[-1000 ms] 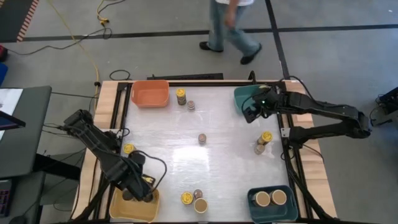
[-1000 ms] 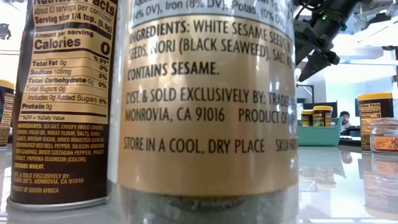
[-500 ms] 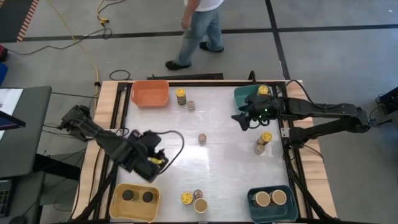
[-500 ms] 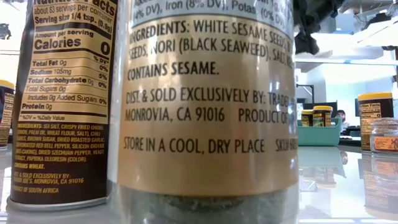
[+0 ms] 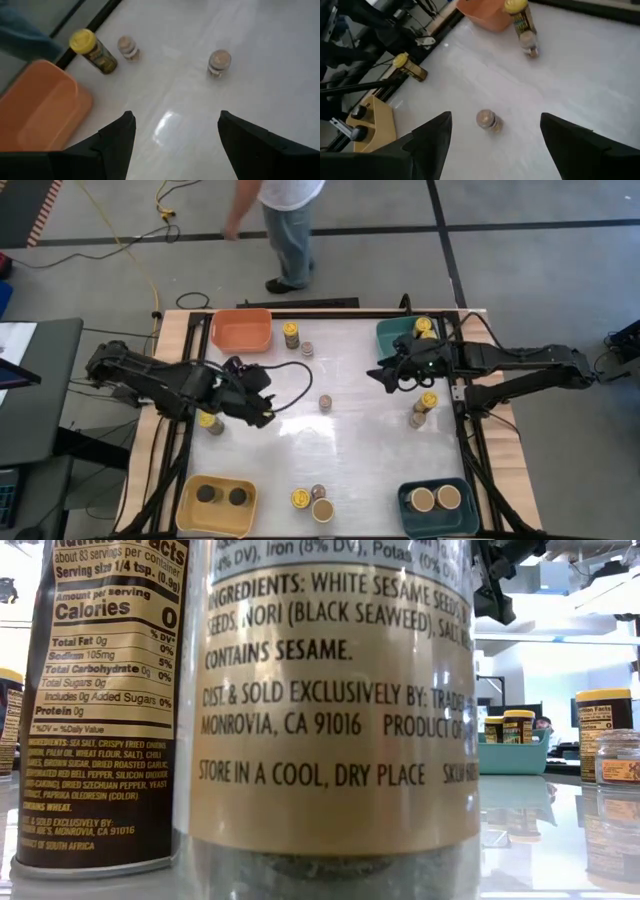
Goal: Sort spices by type
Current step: Put the center brown small seasoning bottle into the orange bin
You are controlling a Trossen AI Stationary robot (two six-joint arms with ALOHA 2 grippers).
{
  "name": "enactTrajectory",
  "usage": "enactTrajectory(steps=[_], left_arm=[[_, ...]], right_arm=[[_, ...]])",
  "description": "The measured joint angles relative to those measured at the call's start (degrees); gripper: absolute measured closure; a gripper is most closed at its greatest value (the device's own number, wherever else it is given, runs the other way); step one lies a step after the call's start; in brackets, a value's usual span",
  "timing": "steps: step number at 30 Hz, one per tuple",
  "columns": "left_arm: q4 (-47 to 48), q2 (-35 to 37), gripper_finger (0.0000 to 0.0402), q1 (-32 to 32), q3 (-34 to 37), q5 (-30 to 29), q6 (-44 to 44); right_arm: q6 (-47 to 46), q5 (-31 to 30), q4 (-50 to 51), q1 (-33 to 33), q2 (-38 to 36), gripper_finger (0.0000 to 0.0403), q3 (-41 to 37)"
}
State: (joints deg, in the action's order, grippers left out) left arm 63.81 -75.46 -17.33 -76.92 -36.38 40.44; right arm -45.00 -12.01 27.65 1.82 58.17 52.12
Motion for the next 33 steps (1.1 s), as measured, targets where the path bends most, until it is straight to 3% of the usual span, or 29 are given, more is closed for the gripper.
enactTrajectory(steps=[6, 11, 33], left_arm=[[-11.94, 9.7, 0.0132, 2.4, 12.42, 1.83, -0.61], [-16.5, 14.79, 0.0132, 3.1, 17.44, 1.93, -1.69], [-16.15, 15.47, 0.0132, 4.12, 18.12, 1.6, -3.3]], right_arm=[[-5.32, 0.0, 5.21, -0.09, 1.95, 0.0072, -0.02], [-8.42, -0.21, 6.63, 0.2, 2.89, 0.0072, -0.01], [-8.08, -0.55, 6.17, 0.2, 5.96, 0.0072, -0.02]])
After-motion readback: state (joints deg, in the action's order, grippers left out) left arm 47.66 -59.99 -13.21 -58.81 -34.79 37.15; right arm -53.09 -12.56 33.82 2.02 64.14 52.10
